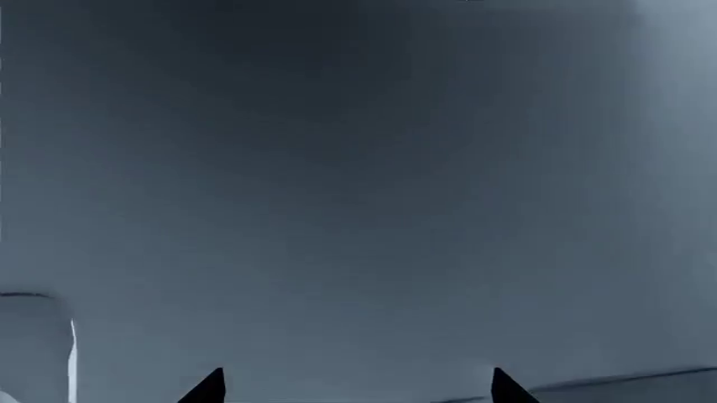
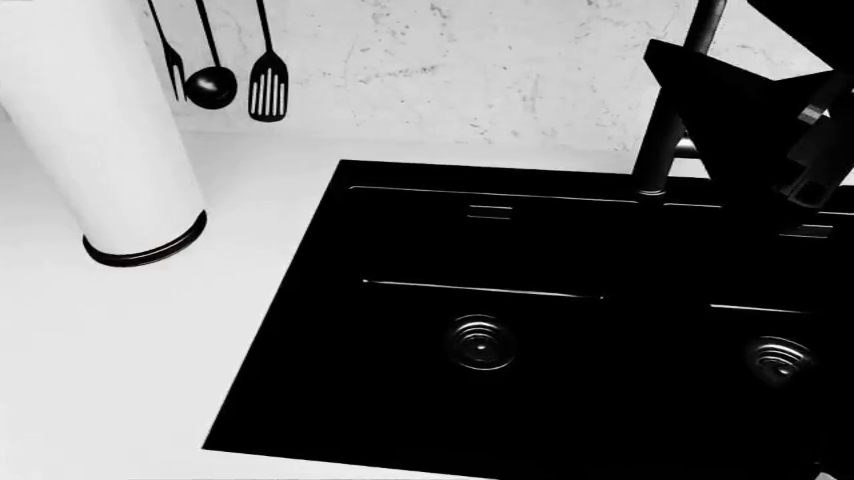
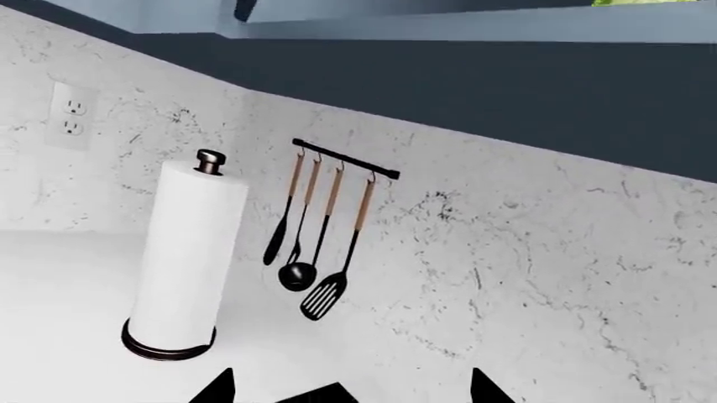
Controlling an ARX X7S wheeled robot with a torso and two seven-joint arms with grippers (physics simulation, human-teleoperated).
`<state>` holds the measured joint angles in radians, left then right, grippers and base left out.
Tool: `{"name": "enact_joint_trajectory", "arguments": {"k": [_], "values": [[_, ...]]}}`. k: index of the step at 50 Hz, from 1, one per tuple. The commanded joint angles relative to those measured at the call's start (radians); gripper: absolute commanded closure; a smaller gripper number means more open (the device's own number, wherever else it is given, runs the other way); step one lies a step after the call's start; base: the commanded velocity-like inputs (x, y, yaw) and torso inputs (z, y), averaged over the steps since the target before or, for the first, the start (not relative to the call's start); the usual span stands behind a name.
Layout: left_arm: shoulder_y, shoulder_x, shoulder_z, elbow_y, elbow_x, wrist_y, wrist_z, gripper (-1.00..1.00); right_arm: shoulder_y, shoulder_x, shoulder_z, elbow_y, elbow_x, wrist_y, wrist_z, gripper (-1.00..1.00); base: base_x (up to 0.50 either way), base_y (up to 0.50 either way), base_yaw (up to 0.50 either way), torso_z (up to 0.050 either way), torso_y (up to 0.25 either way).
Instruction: Pick the brussel sprout, mango from the counter and place them in the cabinet. Then close the cabinet.
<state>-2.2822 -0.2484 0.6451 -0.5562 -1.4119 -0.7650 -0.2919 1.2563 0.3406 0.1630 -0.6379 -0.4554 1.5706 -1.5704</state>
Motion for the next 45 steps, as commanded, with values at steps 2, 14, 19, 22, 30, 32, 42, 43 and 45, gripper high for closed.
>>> {"name": "enact_joint_trajectory", "arguments": {"k": [2, 14, 19, 22, 30, 32, 42, 43, 45], "values": [[-0.046, 0.126, 0.02, -0.109, -0.072, 0.05, 0.094, -1.0, -0.033, -0.003, 0.02, -0.017, 0.004, 0.0, 0.0, -1.0, 0.01, 0.0, -0.01, 0.0, 0.0], [-0.029, 0.155, 0.034, -0.119, -0.044, 0.049, 0.091, -1.0, -0.037, 0.0, 0.025, -0.021, 0.008, 0.0, 0.0, -1.0, 0.0, 0.0, 0.0, 0.002, 0.0], [-0.024, 0.163, 0.044, -0.129, -0.026, 0.057, 0.099, -1.0, -0.04, 0.0, 0.025, -0.023, 0.009, 0.0, 0.0, -1.0, 0.0, 0.0, -0.01, 0.0, 0.0], [-0.026, 0.17, 0.049, -0.141, -0.014, 0.065, 0.104, -1.0, -0.04, -0.002, 0.025, -0.023, 0.008, 0.0, 0.0, -1.0, 0.0, 0.0, -0.01, 0.0, 0.0], [-0.029, 0.178, 0.066, -0.15, 0.017, 0.079, 0.113, -1.0, -0.037, -0.001, 0.024, -0.022, 0.009, 0.0, 0.0, -1.0, 0.0, 0.0, -0.01, 0.001, -0.013], [-0.028, 0.178, 0.068, -0.149, 0.021, 0.079, 0.114, -1.0, -0.036, -0.002, 0.024, -0.022, 0.007, 0.0, 0.0, -1.0, 0.01, 0.0, -0.01, 0.0, -0.116], [-0.031, 0.182, 0.06, -0.143, 0.021, 0.081, 0.105, -1.0, -0.043, -0.003, 0.029, -0.027, 0.008, 0.0, 0.0, -1.0, 0.0, 0.0, -0.01, 0.0, -0.12], [-0.032, 0.182, 0.059, -0.142, 0.02, 0.08, 0.105, -1.0, -0.043, -0.003, 0.029, -0.027, 0.008, 0.0, 0.0, -1.0, 0.0, 0.0, -0.01, 0.0, -0.117], [-0.033, 0.183, 0.056, -0.144, 0.019, 0.081, 0.104, -1.0, -0.044, -0.003, 0.03, -0.027, 0.008, 0.0, 0.0, -1.0, 0.01, 0.0, 0.0, 0.0, -0.009]]}}
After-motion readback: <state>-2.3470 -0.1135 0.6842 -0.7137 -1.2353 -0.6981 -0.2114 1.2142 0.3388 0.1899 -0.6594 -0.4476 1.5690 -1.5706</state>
